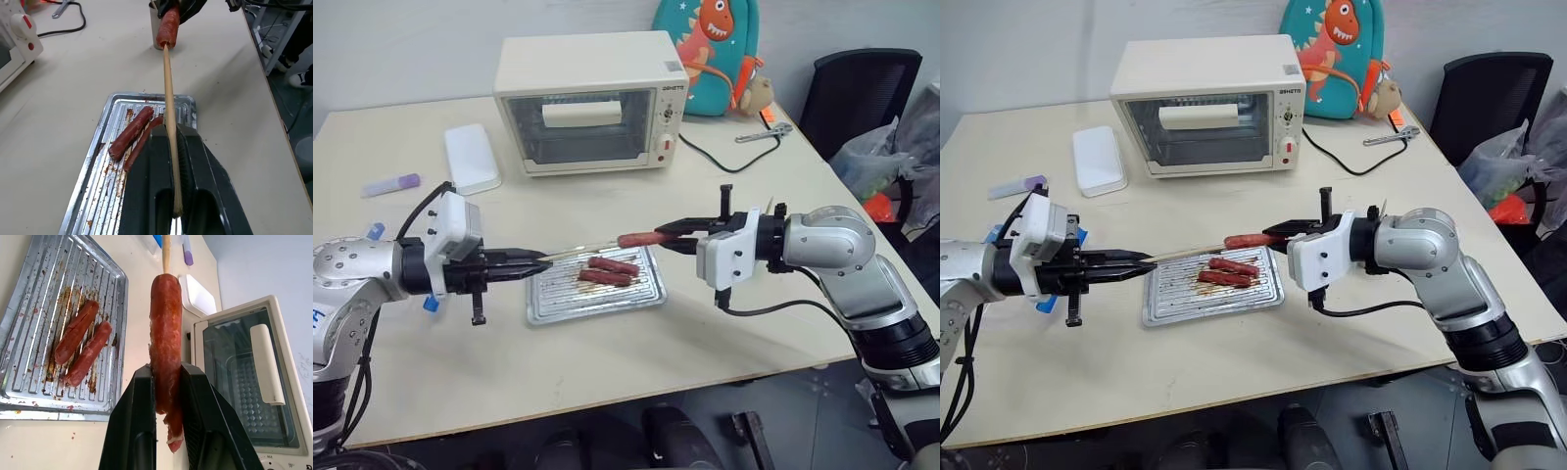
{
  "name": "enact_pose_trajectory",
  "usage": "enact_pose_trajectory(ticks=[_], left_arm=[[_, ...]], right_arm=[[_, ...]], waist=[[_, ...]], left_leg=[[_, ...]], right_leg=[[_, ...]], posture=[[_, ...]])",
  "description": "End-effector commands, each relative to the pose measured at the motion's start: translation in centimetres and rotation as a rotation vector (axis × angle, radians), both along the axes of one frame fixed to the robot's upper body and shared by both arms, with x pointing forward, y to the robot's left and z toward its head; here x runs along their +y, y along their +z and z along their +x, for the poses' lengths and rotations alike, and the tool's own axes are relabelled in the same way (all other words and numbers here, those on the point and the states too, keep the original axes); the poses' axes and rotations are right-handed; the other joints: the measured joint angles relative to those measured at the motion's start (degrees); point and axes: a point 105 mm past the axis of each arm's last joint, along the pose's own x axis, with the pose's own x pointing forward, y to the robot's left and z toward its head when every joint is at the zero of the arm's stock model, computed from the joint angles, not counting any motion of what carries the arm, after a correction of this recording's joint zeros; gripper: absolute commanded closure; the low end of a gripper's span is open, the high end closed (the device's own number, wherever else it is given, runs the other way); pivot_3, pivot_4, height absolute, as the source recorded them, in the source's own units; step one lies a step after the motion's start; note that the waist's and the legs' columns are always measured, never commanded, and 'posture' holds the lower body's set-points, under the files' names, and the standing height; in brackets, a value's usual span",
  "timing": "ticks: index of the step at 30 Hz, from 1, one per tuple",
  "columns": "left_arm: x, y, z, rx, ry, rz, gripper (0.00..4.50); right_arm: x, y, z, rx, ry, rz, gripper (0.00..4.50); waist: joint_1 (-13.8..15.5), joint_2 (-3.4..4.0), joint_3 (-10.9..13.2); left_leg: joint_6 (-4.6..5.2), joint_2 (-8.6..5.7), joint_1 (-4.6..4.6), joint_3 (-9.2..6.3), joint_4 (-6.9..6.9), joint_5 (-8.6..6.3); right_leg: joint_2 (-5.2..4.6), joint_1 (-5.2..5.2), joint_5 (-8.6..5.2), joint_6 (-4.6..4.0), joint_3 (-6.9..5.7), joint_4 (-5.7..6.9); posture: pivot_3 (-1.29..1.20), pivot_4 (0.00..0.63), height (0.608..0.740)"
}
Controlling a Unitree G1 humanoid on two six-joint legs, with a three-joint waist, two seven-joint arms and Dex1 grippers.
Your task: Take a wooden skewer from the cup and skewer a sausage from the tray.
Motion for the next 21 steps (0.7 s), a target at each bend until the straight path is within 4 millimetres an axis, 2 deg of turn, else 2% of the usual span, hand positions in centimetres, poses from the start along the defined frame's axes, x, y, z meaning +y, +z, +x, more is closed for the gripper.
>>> enact_pose_trajectory(ticks=[1, 14, 21], left_arm=[[0.22, 0.9, -0.04, -0.051, 0.006, 0.014, 4.5], [-0.7, 0.77, 0.0, -0.049, -0.03, 0.009, 4.5], [-0.27, 0.77, 0.04, -0.048, -0.021, 0.017, 4.5]], right_arm=[[-0.47, 1.4, -0.29, -0.059, -0.008, 0.018, 4.02], [0.17, 1.93, -0.59, -0.065, 0.005, 0.038, 4.02], [-0.13, 1.84, -0.4, -0.064, -0.009, 0.035, 4.02]], waist=[[-0.01, 0.0, 0.0], [-0.02, 0.0, 0.0], [-0.03, 0.0, 0.0]], left_leg=[[0.0, 0.0, 0.0, 0.0, 0.0, 0.0], [0.0, 0.0, 0.0, -0.01, 0.02, 0.0], [0.0, 0.0, 0.0, -0.01, 0.02, 0.0]], right_leg=[[0.0, 0.0, 0.0, 0.0, 0.0, 0.0], [0.0, 0.0, 0.0, 0.0, 0.0, 0.03], [0.0, 0.0, 0.0, 0.0, 0.0, 0.03]], posture=[[0.0, 0.15, 0.74], [0.0, 0.15, 0.74], [0.0, 0.15, 0.74]])
